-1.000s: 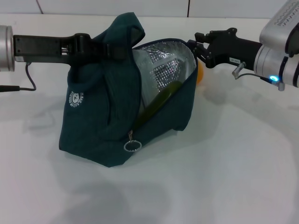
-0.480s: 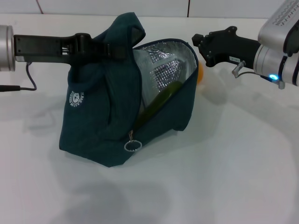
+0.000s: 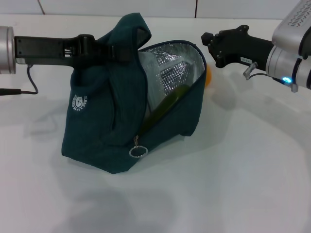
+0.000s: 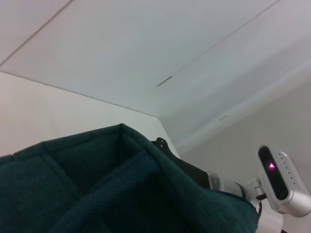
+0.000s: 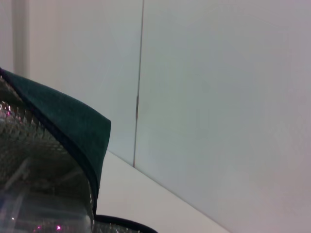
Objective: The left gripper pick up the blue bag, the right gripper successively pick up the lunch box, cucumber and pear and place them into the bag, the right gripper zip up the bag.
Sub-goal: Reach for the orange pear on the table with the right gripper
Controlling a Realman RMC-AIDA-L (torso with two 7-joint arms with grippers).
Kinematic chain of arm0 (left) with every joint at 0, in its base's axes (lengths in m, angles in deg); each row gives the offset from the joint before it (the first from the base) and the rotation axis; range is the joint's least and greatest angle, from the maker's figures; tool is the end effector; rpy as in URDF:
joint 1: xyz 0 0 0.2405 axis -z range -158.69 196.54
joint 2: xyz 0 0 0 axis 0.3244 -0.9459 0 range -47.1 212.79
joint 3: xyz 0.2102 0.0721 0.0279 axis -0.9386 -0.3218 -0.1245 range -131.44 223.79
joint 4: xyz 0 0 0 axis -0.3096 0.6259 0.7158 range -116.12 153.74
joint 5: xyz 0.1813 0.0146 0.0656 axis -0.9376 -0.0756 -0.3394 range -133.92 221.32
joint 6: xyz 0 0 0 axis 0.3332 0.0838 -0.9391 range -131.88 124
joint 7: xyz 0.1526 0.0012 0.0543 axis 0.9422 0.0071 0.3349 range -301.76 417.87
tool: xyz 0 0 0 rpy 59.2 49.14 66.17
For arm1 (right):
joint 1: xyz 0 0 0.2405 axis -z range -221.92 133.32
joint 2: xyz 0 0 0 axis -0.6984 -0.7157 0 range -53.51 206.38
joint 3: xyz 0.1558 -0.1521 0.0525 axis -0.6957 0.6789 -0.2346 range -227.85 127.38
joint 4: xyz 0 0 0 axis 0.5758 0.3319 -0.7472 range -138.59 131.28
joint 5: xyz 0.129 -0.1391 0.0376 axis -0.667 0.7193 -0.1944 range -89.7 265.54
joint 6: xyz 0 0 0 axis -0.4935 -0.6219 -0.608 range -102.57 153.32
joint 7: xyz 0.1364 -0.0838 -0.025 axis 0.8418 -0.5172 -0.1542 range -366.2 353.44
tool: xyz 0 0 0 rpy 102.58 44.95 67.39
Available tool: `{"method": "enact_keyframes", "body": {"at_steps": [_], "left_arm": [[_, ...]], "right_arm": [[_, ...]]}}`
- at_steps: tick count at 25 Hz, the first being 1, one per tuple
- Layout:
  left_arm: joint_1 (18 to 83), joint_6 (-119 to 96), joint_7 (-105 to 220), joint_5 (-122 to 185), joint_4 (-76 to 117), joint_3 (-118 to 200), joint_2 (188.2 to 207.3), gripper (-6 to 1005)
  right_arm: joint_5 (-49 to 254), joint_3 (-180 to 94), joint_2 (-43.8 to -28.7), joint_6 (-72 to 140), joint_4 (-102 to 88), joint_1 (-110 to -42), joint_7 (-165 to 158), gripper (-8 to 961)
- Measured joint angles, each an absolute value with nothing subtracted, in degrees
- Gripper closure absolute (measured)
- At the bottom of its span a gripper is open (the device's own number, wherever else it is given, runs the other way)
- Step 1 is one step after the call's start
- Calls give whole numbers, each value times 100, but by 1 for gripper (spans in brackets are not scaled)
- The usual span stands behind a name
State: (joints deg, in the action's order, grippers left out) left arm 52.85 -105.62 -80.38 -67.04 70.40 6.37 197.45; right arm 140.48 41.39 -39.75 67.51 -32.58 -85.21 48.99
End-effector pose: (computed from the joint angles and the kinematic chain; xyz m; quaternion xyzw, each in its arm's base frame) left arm -0.1727 0.3235 0.0645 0.8128 0.5167 0.2689 0.0133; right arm 0.1501 0.4038 -0.0481 -0.9144 0.1073 0.2217 0.3212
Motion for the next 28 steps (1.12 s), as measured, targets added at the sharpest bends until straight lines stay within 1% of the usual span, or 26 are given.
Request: {"method": "enact_keyframes", "body": {"at_steps": [9, 18, 28], "left_arm": [[5251, -10567, -8038, -6704, 7040, 636, 19741, 904], [5226, -10580, -8038, -6704, 7040, 636, 19729, 902], [5234, -10575, -8038, -6724, 7040, 636, 19731, 901]], "right_arm": [[14038, 4232, -3975, 6809, -4001, -8027, 4889, 953], [14010, 4273, -3975, 6822, -4155, -7940, 4924, 954], [13662, 4286, -3975, 7045, -4024, -7850, 4900, 876]]}}
